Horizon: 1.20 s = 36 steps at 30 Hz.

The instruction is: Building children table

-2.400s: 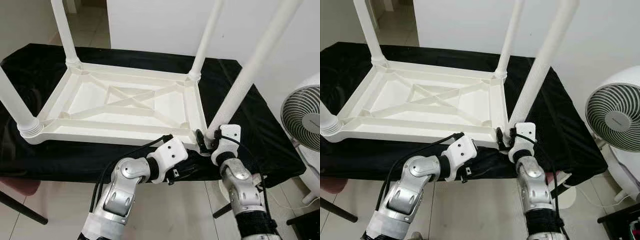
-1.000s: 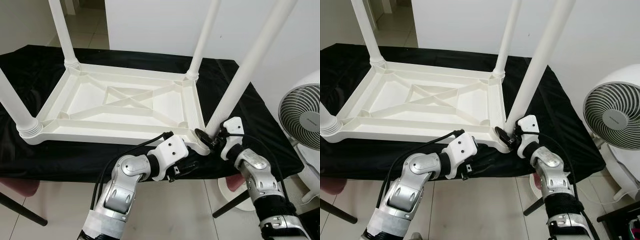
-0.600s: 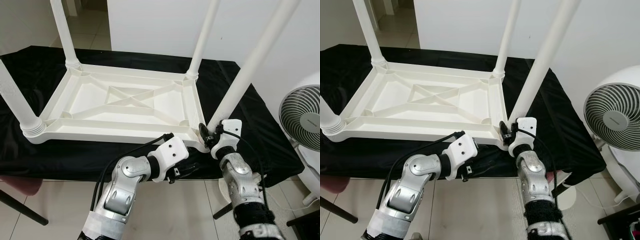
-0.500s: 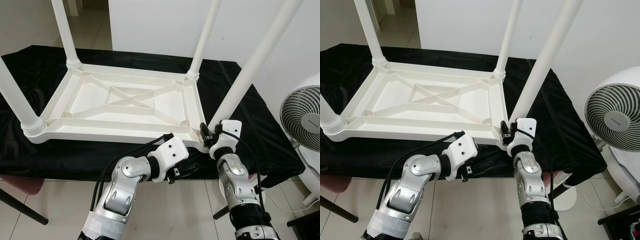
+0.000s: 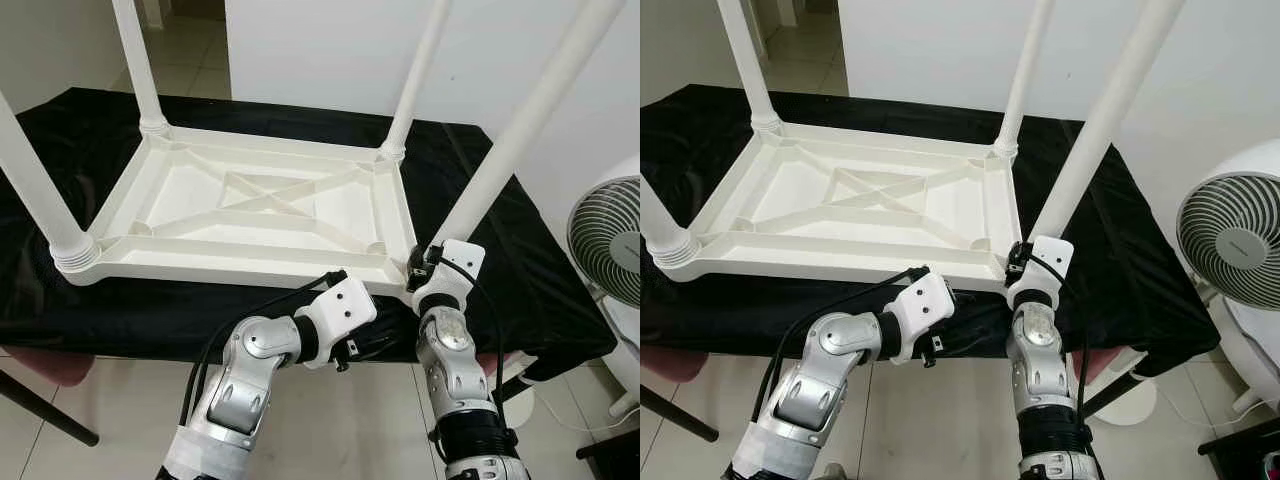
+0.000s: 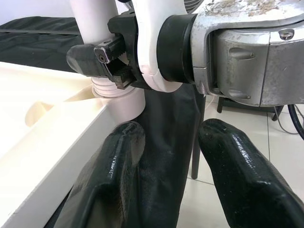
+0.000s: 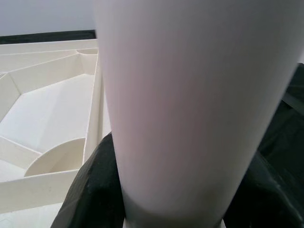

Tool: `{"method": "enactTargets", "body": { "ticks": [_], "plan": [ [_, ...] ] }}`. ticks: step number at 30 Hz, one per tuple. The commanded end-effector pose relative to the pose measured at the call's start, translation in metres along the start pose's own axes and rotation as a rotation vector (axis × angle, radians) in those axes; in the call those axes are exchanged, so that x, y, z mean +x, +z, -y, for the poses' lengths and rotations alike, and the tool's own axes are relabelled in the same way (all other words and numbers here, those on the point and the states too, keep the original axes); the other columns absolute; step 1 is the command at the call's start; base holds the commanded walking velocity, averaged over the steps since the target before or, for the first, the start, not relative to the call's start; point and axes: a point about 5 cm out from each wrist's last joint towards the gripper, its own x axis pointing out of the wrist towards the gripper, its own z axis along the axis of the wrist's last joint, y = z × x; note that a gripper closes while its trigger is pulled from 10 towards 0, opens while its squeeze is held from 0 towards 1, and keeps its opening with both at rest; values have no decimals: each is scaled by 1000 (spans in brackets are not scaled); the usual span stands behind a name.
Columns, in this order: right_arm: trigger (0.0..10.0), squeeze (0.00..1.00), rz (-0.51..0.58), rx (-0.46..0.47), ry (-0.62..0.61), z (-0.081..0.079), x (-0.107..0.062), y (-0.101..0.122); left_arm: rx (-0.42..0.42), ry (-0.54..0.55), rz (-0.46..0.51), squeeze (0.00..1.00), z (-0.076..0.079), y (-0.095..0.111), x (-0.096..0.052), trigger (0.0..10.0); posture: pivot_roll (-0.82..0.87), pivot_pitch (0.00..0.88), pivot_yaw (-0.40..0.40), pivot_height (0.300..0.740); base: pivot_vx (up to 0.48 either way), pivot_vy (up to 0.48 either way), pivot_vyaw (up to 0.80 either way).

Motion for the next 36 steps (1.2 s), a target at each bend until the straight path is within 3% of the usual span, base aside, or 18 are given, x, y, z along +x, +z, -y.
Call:
{"method": "enactTargets", "body": {
  "ticks": [1,2,3,4,9,11,13,14,15,18,24,25,28,32,36],
  "plan": [
    [7059,0,-67,4,-68,14,-1,-12,-30,215,39,0,-3,5,6,10000,113,10,-87,740,0,0,0],
    [10000,0,-57,4,-52,11,-1,-10,-30,216,39,0,-3,5,6,10000,113,10,-87,740,0,0,0],
    [10000,0,-57,4,-52,11,-1,-10,-30,216,39,0,-3,5,6,10000,113,10,-87,740,0,0,0],
    [10000,1000,-45,11,-41,11,-1,-8,-30,218,40,0,-3,5,6,10000,112,12,-88,740,0,0,0],
    [10000,1000,-22,19,-15,12,1,-4,-32,219,41,0,-3,5,6,10000,109,13,-88,740,0,0,0],
    [10000,1000,-4,25,94,11,2,0,-32,221,41,0,-3,5,7,10000,110,16,-90,740,0,0,0],
    [10000,1000,-4,25,94,11,2,0,-32,221,41,0,-3,5,7,10000,110,16,-90,740,0,0,0],
    [10000,0,-6,21,190,11,4,1,-31,222,41,0,-3,5,6,10000,108,16,-88,740,0,0,0],
    [10000,0,-6,21,190,11,4,1,-31,222,41,0,-3,5,6,10000,108,16,-88,740,0,0,0],
    [10000,0,-12,-20,405,17,6,5,-31,221,41,0,-4,5,7,10000,102,16,-83,740,0,0,0],
    [10000,0,-15,-65,495,21,8,8,-29,221,41,0,-5,5,7,10000,99,16,-80,740,0,0,0],
    [10000,0,-17,-101,557,23,11,9,-28,221,40,0,-5,5,7,10000,98,18,-78,740,0,0,0],
    [10000,0,-17,-101,557,23,11,9,-28,221,40,0,-5,5,7,10000,98,18,-78,740,0,0,0],
    [10000,0,-48,-217,783,23,17,8,-28,233,38,0,-7,6,5,10000,108,32,-73,740,0,0,0],
    [10000,0,-69,-227,806,24,19,6,-29,239,38,0,-8,6,5,10000,112,38,-74,740,0,0,0]
  ]
}}
